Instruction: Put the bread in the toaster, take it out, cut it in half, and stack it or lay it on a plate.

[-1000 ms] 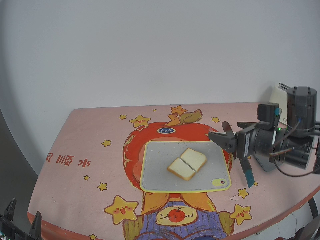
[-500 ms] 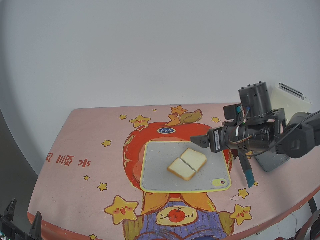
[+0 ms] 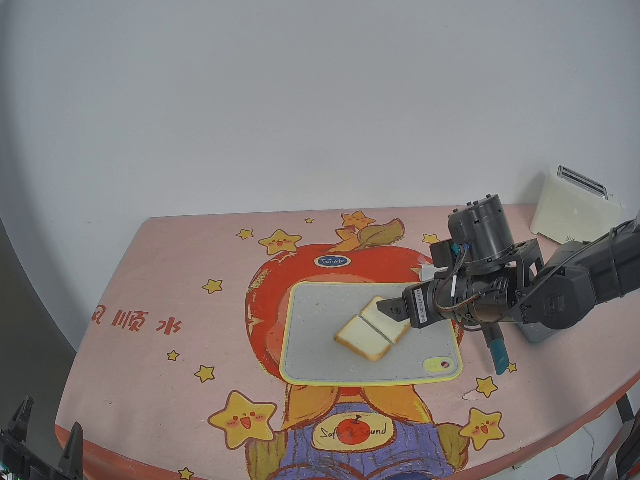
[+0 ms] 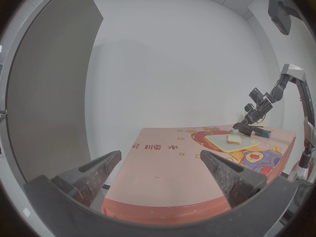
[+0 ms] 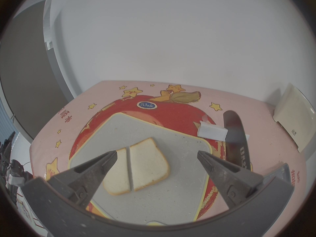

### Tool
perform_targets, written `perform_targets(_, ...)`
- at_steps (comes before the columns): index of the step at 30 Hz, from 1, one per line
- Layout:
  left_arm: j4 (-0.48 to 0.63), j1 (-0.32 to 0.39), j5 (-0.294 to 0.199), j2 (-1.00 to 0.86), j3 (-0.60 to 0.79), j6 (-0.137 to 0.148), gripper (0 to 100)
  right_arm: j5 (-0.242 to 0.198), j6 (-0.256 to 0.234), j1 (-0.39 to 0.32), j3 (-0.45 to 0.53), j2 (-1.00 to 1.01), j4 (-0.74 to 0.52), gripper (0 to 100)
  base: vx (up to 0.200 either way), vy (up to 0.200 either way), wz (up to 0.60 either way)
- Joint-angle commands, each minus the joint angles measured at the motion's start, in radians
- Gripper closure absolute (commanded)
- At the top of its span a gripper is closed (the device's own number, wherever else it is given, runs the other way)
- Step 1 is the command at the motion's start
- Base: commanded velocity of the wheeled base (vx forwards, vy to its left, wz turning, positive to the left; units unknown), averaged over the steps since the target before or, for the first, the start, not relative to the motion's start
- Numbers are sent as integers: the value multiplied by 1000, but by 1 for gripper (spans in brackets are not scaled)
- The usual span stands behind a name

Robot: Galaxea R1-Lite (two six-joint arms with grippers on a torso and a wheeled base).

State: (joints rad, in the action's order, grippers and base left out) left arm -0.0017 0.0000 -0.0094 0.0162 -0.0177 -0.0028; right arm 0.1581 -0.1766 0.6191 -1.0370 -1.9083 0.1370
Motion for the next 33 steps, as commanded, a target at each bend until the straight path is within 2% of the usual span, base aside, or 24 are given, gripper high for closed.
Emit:
perform_targets(1,-1,0,0,-10,18,0,0,1,0,-7,0,-23,1,0,0,0,0)
perform_targets(9,0,0,0,-10,18,0,0,20,-1,-4,-15,-44,3,0,0,0,0)
perform_targets(17,0,0,0,-10,18,0,0,8,-17,4,-37,-64,3,0,0,0,0)
perform_targets(20,0,0,0,-10,18,0,0,5,-77,25,-57,-94,3,0,0,0,0)
perform_targets(23,0,0,0,-10,18,0,0,5,-113,39,-67,-118,3,0,0,0,0)
perform_targets(31,0,0,0,-10,18,0,0,3,-121,59,-87,-152,3,0,0,0,0)
perform_targets(33,0,0,0,-10,18,0,0,3,-139,73,-87,-158,3,0,0,0,0)
